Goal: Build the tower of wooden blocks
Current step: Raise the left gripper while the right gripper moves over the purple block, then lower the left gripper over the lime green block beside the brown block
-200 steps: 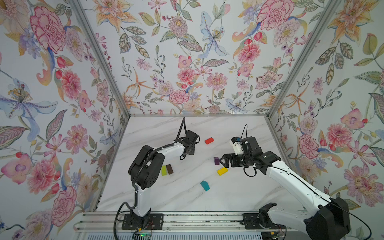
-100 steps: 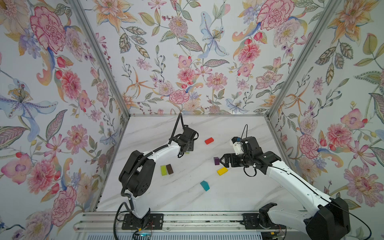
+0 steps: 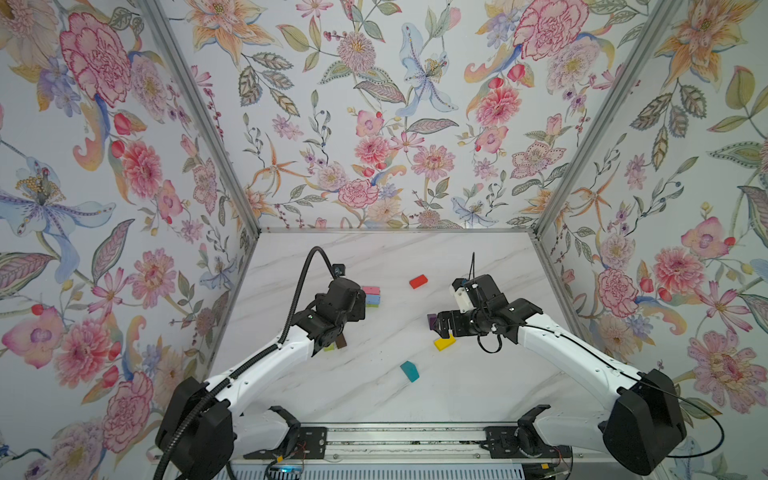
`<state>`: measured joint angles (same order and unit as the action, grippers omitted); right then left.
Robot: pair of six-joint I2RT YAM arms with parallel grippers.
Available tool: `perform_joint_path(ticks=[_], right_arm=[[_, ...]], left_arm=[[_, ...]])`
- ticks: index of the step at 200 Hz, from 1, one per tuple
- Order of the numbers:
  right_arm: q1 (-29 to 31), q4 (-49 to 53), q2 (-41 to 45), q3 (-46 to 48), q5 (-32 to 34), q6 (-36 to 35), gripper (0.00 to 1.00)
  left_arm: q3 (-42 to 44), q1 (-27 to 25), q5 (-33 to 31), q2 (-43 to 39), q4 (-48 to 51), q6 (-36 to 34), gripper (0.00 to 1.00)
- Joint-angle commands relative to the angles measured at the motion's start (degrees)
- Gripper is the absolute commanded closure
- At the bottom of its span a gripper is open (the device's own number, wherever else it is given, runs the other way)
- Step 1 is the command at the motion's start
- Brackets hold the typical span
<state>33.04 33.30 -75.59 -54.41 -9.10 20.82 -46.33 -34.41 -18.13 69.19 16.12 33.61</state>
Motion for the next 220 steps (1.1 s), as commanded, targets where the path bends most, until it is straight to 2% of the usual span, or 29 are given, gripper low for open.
perform_joint_path(ticks=[1,45,116,175,220], right_arm=[[2.38,0.06,-2.98,-3.71,3.67,2.16,0.01],[7.31,0.68,-9.51,-8.56,6.1,4.59,0.01],[12.61,6.86,-15.83,-17.32,12.88,7.69,0.01],[15.52,13.54,-16.76,-23.05,17.99,10.33,0.01],[18.53,15.55,-14.65,-21.99,21.03,13.4,0.01]], left_arm=[[4.65,0.03,1.66,-4.08,-2.91,-0.51,0.02],[11.76,0.06,2.3,-11.05,-5.26,-0.82,0.01],[21.81,0.11,4.97,-16.15,-9.35,0.43,0.01],[28.23,0.14,11.06,-20.85,-14.26,1.48,0.01],[29.69,0.14,13.36,-23.39,-14.28,1.68,0.01]])
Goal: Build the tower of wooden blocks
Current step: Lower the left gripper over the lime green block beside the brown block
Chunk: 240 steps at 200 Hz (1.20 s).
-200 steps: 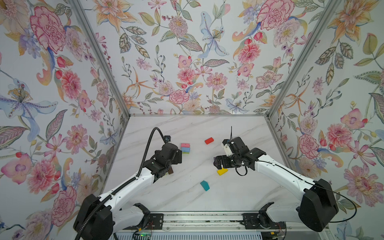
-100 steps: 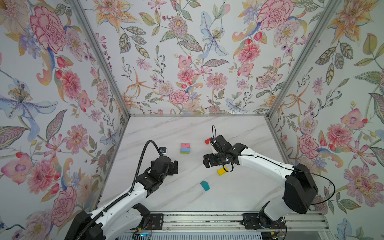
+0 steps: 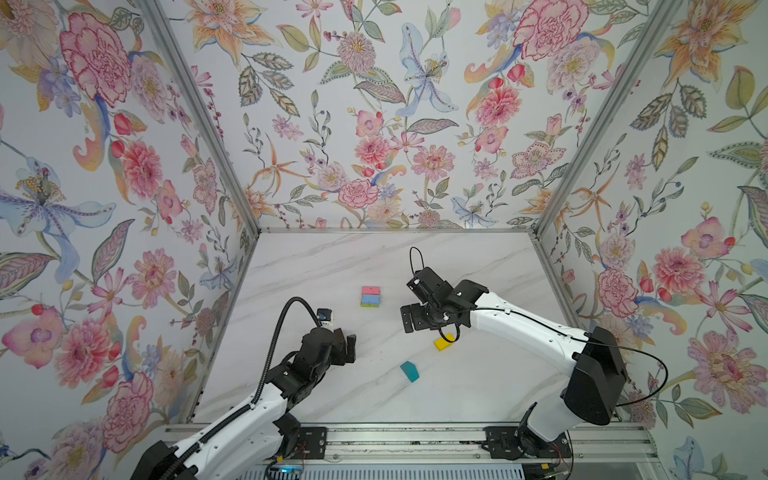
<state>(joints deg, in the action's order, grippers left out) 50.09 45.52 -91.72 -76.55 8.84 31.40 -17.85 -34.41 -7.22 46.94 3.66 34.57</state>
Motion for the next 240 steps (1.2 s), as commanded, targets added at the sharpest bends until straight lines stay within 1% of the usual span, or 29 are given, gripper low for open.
perform_joint_path(ticks=[1,30,61,100,149,195,240], right_arm=[[1.54,3.34,1.56,0.25,3.14,2.85,0.01],[1.71,3.34,3.69,3.74,4.62,4.58,0.01],[0.9,3.31,5.22,6.09,7.22,4.69,0.01],[-0.51,3.19,4.47,7.53,10.41,3.96,0.01],[-0.89,1.76,5.39,10.34,10.39,3.68,0.01],[-3.13,-0.54,6.63,12.46,9.39,2.69,0.01],[-4.86,-3.6,4.34,12.8,7.28,0.73,0.01]], left_arm=[[1.22,0.14,2.6,-1.14,-1.82,0.78,0.01],[1.66,0.13,4.29,-1.71,-1.67,2.39,0.01],[2.03,0.05,5.89,-2.03,-2.25,3.68,0.01],[1.07,0.05,5.62,1.3,-4.4,3.6,0.01],[-1.4,0.05,5.34,7.82,-8.47,2.96,0.01],[-5.24,-0.04,6.56,14.33,-10.7,2.02,0.01],[-6.94,-0.03,6.61,18.48,-11.31,1.65,0.01]])
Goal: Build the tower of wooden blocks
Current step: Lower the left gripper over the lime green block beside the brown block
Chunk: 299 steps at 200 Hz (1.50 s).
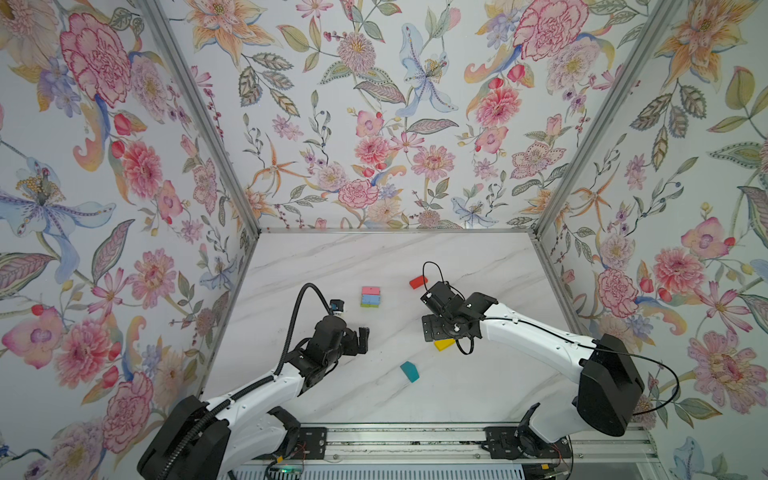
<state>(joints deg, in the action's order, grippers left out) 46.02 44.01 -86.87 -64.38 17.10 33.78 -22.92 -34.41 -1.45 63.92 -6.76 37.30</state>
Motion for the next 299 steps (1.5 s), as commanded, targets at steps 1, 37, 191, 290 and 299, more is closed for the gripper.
perform_joint_path(ticks=[1,37,191,290,299], right_arm=[[-0.82,-2.18,-0.59,0.64,-1.05,-1.76,0.01],[-2.01,-4.39,-4.54,-1.92,-2.49,-3.62,0.01],[-3.22,-6.98,-5.46,-2.74,-5.05,-4.72,0.03],[-4.93,-11.05,-2.18,2.69,-7.58,-5.53,0.02],[-5.3,-11.49,-1.93,3.15,-8.16,-5.65,0.02]], left_arm=[[-1.91,-0.04,0.84,1.53,-0.88,-1.09,0.01],[-2.13,-0.13,-0.07,1.4,0.66,-1.33,0.01],[2.42,-0.09,-11.94,-2.33,6.99,5.56,0.05],[2.19,0.79,-15.44,-4.93,14.28,9.5,0.19],[2.24,1.05,-15.34,-4.72,14.32,9.61,0.19]])
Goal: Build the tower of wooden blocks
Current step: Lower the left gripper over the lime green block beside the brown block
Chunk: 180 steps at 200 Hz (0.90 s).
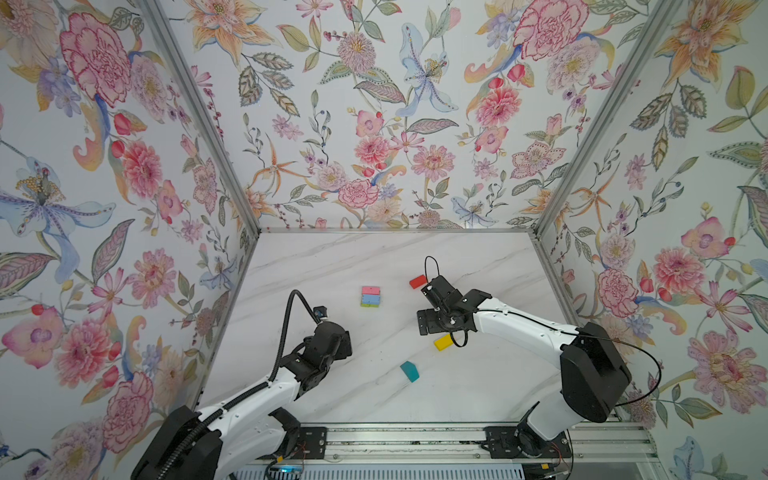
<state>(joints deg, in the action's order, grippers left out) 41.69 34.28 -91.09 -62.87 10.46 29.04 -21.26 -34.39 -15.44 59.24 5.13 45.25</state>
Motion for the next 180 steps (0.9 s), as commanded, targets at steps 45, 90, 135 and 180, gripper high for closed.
perform_joint_path(ticks=[45,90,135,180], right_arm=[[-2.57,-3.08,2.76,3.26,-3.28,-1.96,0.02],[-4.01,-4.14,3.35,4.49,-4.71,-2.71,0.02],[-4.25,-4.42,3.41,5.21,-5.3,-3.19,0.02],[-6.36,-4.49,3.18,5.13,-5.82,-3.4,0.02]], left_arm=[[0.17,2.43,-1.26,1.63,3.4,1.61,0.24],[0.76,5.35,0.49,4.46,2.16,0.58,0.27],[0.99,7.29,0.76,5.74,1.44,-0.56,0.31],[0.94,8.95,1.86,6.76,0.46,-1.69,0.34]])
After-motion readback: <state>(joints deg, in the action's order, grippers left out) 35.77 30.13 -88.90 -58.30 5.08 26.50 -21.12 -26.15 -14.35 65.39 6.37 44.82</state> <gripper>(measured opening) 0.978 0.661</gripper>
